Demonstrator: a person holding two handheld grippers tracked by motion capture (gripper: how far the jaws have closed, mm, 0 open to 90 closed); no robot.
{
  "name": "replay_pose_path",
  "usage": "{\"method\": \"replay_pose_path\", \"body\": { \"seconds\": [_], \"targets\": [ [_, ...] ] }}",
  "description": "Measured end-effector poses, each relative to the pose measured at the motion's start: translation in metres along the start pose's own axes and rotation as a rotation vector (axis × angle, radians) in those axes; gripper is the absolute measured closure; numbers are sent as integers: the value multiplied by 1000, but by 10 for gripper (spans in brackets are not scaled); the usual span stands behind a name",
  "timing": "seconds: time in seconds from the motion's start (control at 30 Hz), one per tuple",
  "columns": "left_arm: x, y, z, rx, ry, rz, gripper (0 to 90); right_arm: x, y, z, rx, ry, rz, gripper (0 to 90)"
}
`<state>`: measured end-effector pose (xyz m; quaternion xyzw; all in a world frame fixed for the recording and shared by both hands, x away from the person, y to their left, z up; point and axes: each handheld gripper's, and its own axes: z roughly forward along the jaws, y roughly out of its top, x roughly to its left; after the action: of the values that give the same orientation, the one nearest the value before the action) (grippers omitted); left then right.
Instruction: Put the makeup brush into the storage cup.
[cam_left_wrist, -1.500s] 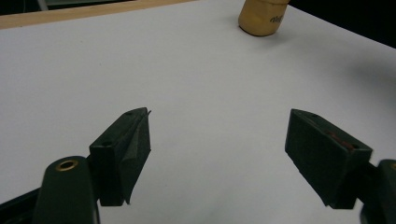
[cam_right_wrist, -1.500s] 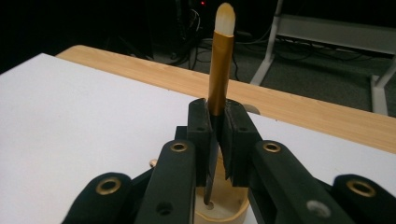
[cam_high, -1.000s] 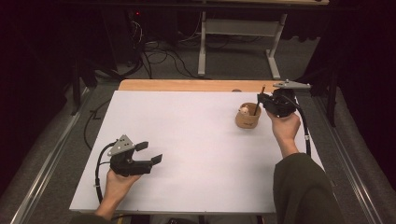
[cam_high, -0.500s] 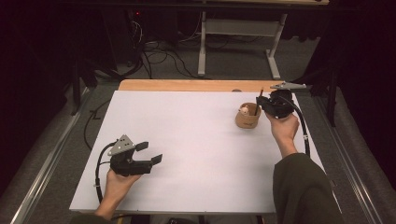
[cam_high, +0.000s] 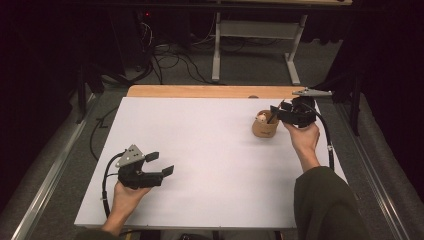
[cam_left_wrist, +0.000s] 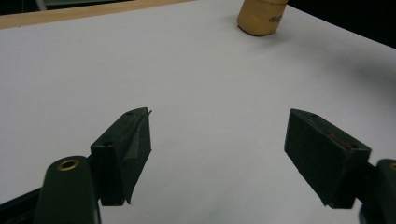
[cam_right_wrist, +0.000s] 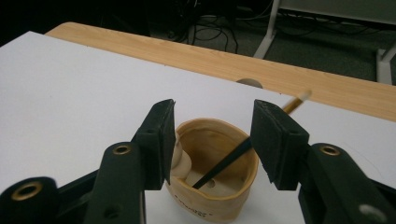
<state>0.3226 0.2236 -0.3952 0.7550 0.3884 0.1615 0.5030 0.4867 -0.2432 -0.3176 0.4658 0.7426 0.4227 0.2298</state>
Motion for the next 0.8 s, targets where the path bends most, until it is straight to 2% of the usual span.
{"method": "replay_pose_path", "body": {
  "seconds": [0.2, 0.3, 0.37, 0.43, 0.6, 0.8],
  "targets": [
    [0, 0, 0, -3, 0, -1, 231, 3, 0, -5, -22, 27, 7, 497],
    [0, 0, -1, -3, -1, -2, 230, 4, -1, -5, -9, 41, 10, 477],
    [0, 0, -1, -3, -2, -2, 230, 6, -2, -6, -7, 45, -4, 471],
    [0, 0, -1, -5, -2, -2, 230, 7, -4, -8, -30, 46, -11, 471],
    [1, 0, -1, -8, -1, -4, 230, 4, -8, -13, -34, 54, 6, 457],
    [0, 0, 0, -6, -1, -4, 229, 7, -11, -20, -44, 69, -9, 448]
  ]
}}
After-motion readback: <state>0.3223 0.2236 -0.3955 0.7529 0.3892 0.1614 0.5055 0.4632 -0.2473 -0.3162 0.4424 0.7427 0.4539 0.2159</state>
